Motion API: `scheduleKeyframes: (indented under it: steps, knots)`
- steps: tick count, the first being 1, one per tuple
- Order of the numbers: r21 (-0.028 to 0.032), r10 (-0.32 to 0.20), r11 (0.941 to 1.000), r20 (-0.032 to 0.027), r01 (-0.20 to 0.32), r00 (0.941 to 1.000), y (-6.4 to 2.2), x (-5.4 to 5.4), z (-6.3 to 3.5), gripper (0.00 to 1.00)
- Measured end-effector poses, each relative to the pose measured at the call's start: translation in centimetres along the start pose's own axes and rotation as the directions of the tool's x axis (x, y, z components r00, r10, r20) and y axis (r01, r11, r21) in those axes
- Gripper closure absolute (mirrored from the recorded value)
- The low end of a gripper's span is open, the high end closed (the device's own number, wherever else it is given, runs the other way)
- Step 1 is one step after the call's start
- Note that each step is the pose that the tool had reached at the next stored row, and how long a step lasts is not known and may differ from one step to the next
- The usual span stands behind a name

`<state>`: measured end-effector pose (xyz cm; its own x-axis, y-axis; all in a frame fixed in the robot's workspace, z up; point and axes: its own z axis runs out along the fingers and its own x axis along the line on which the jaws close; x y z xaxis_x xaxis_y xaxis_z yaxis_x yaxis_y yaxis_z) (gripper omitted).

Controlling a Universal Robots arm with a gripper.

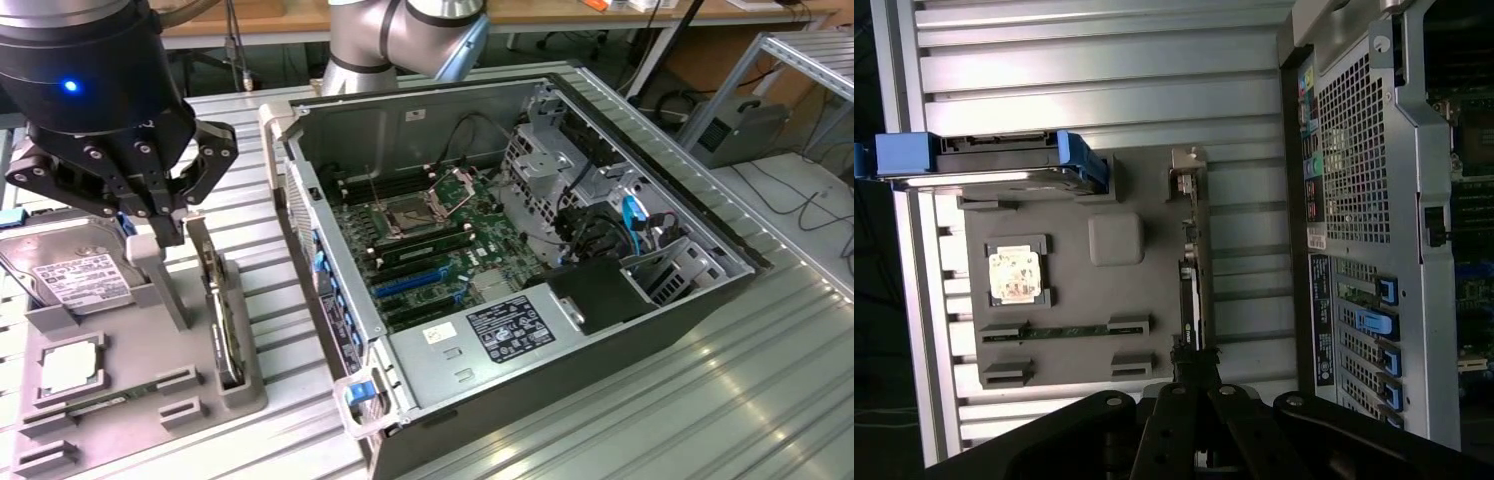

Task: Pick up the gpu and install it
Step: 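Pick up the gpu and move the gpu toward the slot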

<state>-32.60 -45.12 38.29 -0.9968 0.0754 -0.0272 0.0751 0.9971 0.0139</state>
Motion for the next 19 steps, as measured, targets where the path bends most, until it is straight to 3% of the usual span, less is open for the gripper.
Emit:
scheduleKeyframes:
  steps: [9,10,11,12,13,14,15,19]
  knots:
    - [0.0000,0.000,1.0000,0.0000,0.000,1.0000,0.00,0.00,0.00,0.89]
    - [0.0000,0.000,1.0000,0.0000,0.000,1.0000,0.00,0.00,0.00,0.77]
    - [0.0000,0.000,1.0000,0.0000,0.000,1.0000,0.00,0.00,0.00,0.77]
    - [0.0000,0.000,1.0000,0.0000,0.000,1.0000,0.00,0.00,0.00,0.71]
    - [0.0000,0.000,1.0000,0.0000,0.000,1.0000,0.00,0.00,0.00,0.58]
    - [0.0000,0.000,1.0000,-0.0001,0.000,1.0000,0.00,0.00,0.00,0.58]
    - [0.0000,0.000,1.0000,0.0000,0.000,1.0000,0.00,0.00,0.00,0.52]
    - [-0.0001,0.000,1.0000,0.0001,0.000,1.0000,-0.01,0.01,0.34,0.52]
